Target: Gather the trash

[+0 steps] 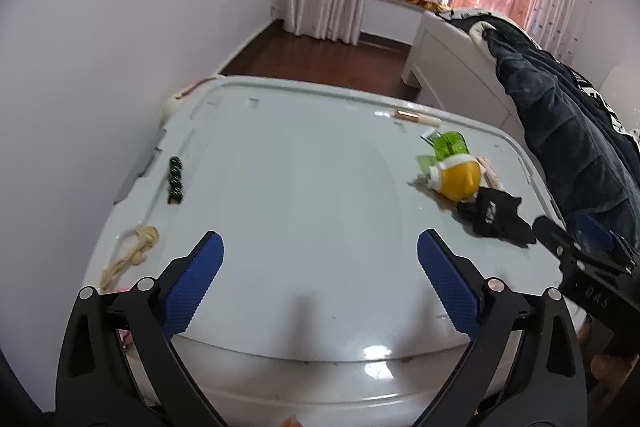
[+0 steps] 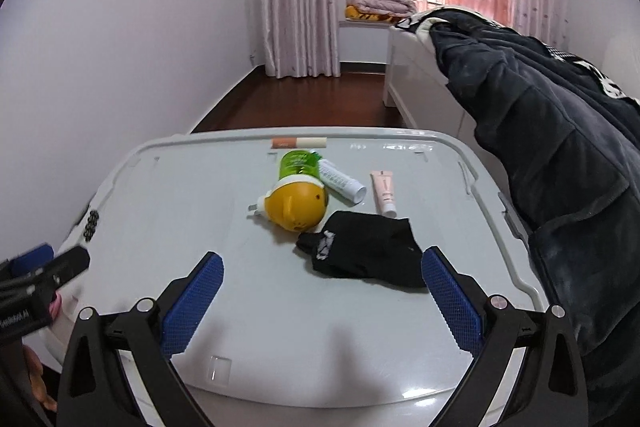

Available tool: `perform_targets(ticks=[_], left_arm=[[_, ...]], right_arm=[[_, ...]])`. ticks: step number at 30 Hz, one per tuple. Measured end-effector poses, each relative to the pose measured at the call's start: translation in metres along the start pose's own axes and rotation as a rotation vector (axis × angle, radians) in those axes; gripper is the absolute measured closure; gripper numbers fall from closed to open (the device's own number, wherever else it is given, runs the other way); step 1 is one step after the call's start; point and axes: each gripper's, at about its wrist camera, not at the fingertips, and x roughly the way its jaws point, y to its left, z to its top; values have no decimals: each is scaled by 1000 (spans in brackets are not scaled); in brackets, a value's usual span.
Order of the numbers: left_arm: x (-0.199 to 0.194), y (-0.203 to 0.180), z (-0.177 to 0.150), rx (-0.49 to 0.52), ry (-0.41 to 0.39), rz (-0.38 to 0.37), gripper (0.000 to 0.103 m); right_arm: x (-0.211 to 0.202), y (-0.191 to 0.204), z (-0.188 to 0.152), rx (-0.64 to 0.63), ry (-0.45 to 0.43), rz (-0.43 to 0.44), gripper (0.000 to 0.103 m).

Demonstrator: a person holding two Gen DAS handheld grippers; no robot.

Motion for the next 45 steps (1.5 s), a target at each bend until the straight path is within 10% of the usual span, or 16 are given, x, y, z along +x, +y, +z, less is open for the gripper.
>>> perform_targets(ticks=[22, 45], left_arm=[[36, 18, -17, -92, 195, 49, 7], [37, 15, -16, -49, 180, 79, 7]], right_arm=[[0, 7, -3, -17, 11, 13, 5], [1, 9, -5, -35, 14, 12, 5]])
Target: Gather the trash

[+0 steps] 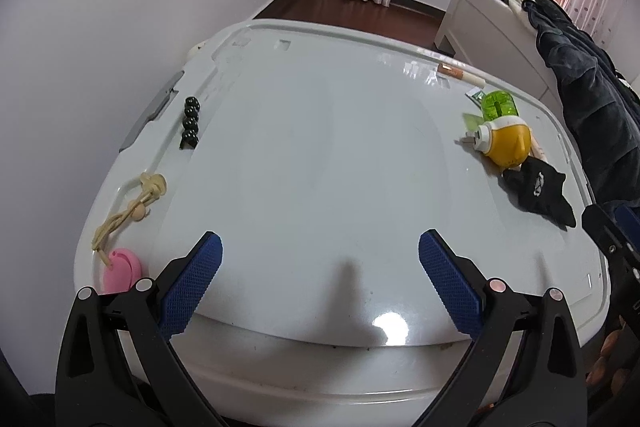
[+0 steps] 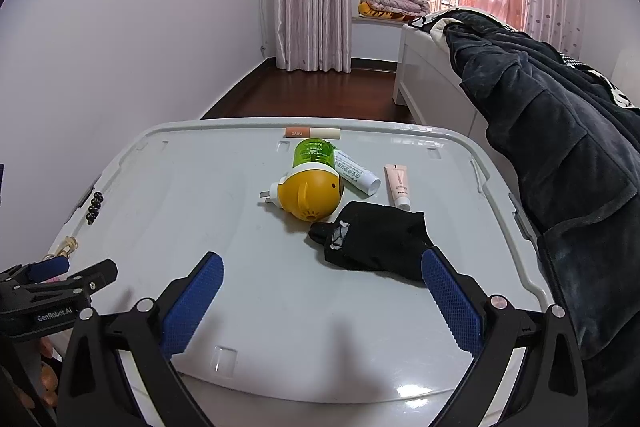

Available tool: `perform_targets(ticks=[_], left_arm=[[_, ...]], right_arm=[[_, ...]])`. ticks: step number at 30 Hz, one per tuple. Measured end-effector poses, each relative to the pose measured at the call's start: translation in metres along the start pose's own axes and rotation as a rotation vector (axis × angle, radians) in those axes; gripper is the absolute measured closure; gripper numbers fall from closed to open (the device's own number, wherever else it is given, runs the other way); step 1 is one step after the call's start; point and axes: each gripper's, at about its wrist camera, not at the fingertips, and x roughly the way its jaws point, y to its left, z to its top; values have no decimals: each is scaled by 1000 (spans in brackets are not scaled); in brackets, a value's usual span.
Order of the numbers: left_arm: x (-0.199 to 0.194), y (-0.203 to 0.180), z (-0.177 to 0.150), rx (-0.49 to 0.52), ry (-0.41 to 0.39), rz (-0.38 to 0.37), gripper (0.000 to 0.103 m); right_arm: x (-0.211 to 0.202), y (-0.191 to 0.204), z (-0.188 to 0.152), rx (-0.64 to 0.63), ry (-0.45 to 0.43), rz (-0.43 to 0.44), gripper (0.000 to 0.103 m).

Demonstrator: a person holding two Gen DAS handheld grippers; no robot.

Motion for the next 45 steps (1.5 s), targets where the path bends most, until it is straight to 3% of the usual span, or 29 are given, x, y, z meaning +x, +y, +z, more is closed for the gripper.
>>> perform_targets(ticks=[18, 23, 29, 34, 38, 40, 45], left_arm=[[6, -10, -5, 57, 59, -19, 7], [1, -14, -7, 84, 27, 11, 7], [-7, -14, -5, 85, -17, -8, 7], [-21, -29, -10, 175, -111, 80, 7], [-22, -29, -8, 144, -94, -15, 7], [-22, -26, -6, 134, -107, 13, 7], [-20, -25, -6, 112, -86, -6, 7]], right_arm=[[0, -1, 0, -2, -2, 2, 5], [1, -1, 0, 2, -1, 4, 5], [1, -1, 1, 10, 1, 8, 5], [1, -2, 1, 13, 5, 13, 5], [1, -2, 1, 13, 6, 13, 5], [2, -3, 0, 14, 8, 14, 5], [3, -6, -1, 32, 10, 22, 5]])
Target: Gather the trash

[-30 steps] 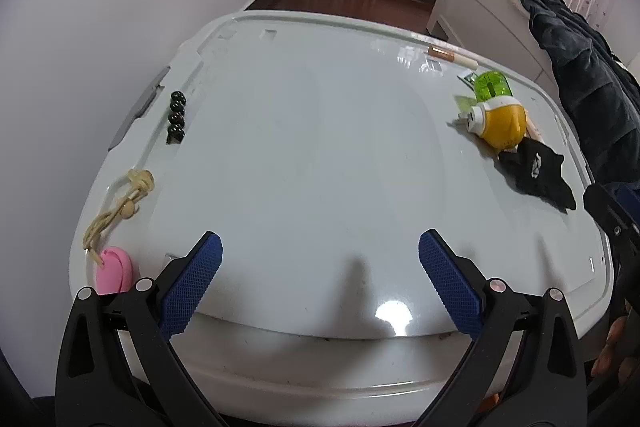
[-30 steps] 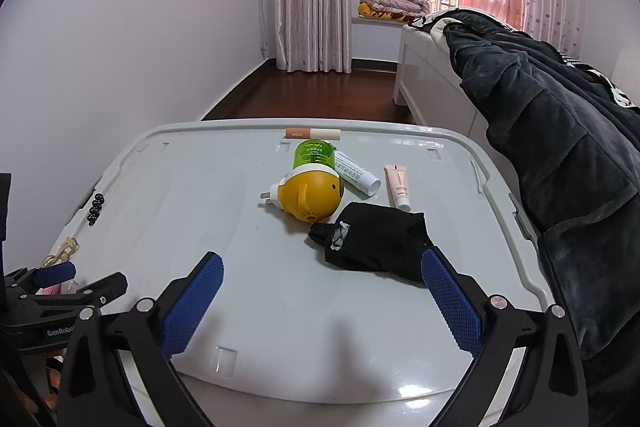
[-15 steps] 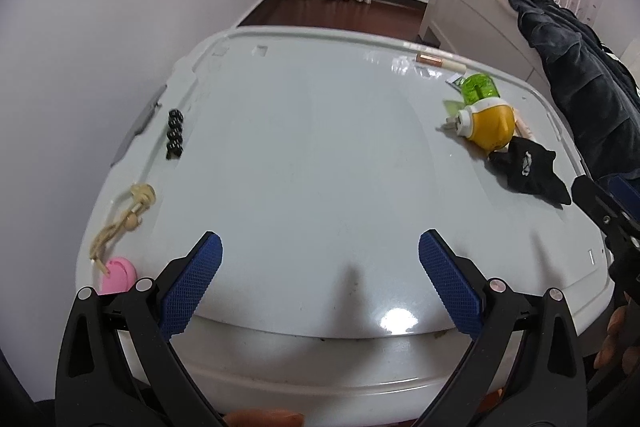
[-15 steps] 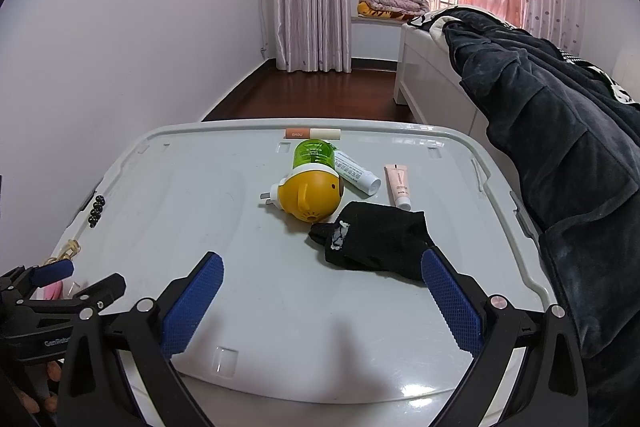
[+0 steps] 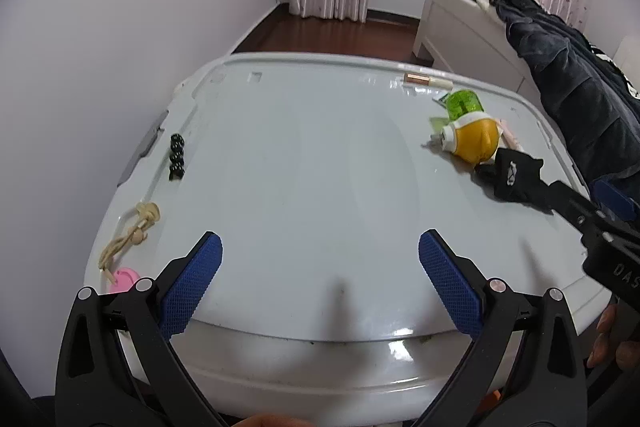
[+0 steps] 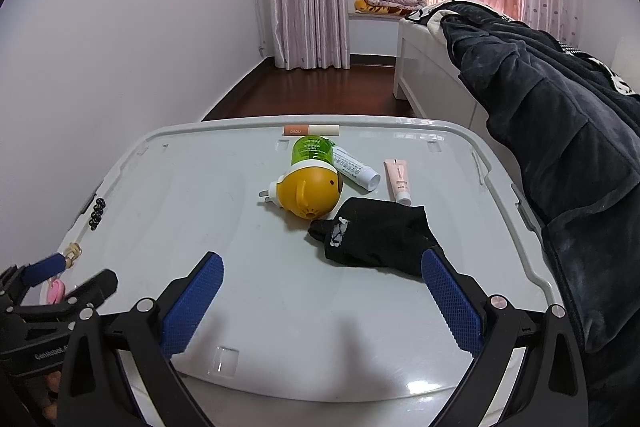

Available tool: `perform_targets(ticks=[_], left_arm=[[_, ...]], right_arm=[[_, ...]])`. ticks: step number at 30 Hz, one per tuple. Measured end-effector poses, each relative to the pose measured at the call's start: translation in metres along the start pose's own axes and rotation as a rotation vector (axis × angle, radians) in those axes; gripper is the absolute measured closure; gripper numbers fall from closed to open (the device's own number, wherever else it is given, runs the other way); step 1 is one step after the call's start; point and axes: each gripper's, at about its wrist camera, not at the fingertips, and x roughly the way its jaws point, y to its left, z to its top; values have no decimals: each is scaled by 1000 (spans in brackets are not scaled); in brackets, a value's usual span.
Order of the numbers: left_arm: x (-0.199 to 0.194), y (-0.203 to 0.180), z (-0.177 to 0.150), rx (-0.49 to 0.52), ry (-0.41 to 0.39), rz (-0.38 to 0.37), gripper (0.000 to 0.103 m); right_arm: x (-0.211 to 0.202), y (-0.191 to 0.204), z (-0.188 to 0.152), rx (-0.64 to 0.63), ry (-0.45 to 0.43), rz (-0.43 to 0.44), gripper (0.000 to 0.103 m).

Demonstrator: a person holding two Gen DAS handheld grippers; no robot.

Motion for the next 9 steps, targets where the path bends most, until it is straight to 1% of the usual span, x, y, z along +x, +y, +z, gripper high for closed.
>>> perform_targets(ticks=[4, 7, 9], left_arm=[[10, 7, -1, -49, 56, -62, 7], [12, 5, -3, -31, 64, -34, 7], [12, 2, -3, -8, 62, -30, 7]], right_arm=[[0, 0, 0, -10, 0, -5, 5], [0, 0, -1, -11, 3, -3, 5], [0, 0, 0, -11, 2, -2, 5]])
